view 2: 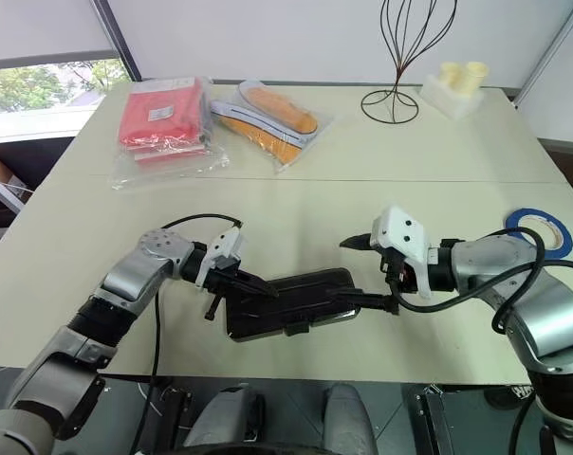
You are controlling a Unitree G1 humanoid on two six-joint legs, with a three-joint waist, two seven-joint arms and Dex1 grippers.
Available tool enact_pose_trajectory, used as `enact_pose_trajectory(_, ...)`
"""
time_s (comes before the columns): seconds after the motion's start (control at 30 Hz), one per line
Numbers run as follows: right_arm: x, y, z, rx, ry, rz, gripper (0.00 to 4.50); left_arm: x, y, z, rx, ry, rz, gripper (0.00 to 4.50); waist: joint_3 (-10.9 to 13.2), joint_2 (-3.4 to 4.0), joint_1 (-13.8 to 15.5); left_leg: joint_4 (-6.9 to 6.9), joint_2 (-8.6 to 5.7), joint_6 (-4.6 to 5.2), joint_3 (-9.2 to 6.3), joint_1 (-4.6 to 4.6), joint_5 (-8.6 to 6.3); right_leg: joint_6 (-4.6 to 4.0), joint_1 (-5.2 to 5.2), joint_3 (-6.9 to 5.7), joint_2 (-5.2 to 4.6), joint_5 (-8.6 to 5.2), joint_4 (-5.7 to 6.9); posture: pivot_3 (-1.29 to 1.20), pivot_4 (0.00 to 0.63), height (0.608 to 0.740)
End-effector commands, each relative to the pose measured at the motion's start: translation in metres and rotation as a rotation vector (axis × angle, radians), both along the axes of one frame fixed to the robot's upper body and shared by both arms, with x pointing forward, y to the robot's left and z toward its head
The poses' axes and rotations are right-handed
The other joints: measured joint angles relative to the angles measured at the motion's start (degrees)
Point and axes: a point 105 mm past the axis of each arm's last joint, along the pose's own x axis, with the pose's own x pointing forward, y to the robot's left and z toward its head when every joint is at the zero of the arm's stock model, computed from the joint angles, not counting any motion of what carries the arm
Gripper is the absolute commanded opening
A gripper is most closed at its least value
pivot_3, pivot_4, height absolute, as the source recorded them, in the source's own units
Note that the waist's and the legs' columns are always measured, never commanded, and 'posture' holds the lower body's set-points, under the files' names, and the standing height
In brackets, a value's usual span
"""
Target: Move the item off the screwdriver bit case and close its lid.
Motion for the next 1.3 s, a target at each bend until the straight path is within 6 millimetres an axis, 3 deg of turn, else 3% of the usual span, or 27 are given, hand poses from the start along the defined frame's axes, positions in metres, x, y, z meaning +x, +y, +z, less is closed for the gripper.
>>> enact_pose_trajectory(0.03, -0.015, 0.007, 0.01, 0.032, 0.013, 0.065, 3.05, 0.013, 0.001, 0.022, -0.072, 0.001, 0.071, 0.0, 0.03, -0.03, -0.16, 0.0, 0.0, 0.0, -0.01, -0.02, 0.0, 0.0, -0.02, -0.01, 0.0, 0.0, 0.01, 0.0, 0.15, 0.74)
enact_pose_trajectory(0.1, -0.021, 0.011, 0.007, 0.038, 0.038, 0.086, 2.15, 0.018, 0.001, 0.031, -0.101, 0.013, 0.095, 0.0, 0.07, -0.09, -0.24, -0.01, 0.0, 0.0, -0.01, -0.05, 0.0, 0.01, -0.07, -0.02, 0.01, 0.0, 0.02, 0.0, 0.15, 0.74)
enact_pose_trajectory(0.23, -0.03, 0.018, -0.009, 0.01, 0.085, 0.123, 0.07, 0.028, 0.002, 0.031, -0.072, -0.023, 0.117, 0.0, 0.07, -0.09, -0.25, -0.01, -0.01, 0.0, 0.0, -0.07, 0.0, 0.01, -0.09, -0.05, 0.02, 0.0, 0.02, 0.0, 0.15, 0.74)
enact_pose_trajectory(0.43, -0.04, 0.031, -0.044, -0.054, 0.14, 0.173, 0.03, 0.04, -0.007, 0.017, -0.014, -0.056, 0.13, 0.0, 0.08, -0.1, -0.23, -0.01, -0.04, 0.0, 0.02, -0.09, 0.0, 0.01, -0.11, -0.06, 0.02, 0.0, 0.01, 0.0, 0.15, 0.74)
enact_pose_trajectory(0.63, -0.033, 0.034, -0.065, -0.106, 0.116, 0.136, 0.03, 0.043, -0.019, 0.003, 0.009, -0.062, 0.122, 0.0, 0.09, -0.11, -0.22, 0.0, -0.06, -0.01, 0.01, -0.1, 0.0, 0.01, -0.11, -0.07, 0.02, 0.0, 0.01, 0.0, 0.15, 0.74)
enact_pose_trajectory(1.3, -0.013, 0.048, -0.092, -0.117, 0.029, -0.037, 0.03, 0.033, -0.036, -0.018, 0.039, -0.062, 0.054, 0.0, 0.08, -0.11, -0.25, 0.0, -0.05, -0.01, 0.01, -0.08, 0.01, 0.01, -0.1, -0.08, 0.02, 0.0, 0.03, 0.0, 0.15, 0.74)
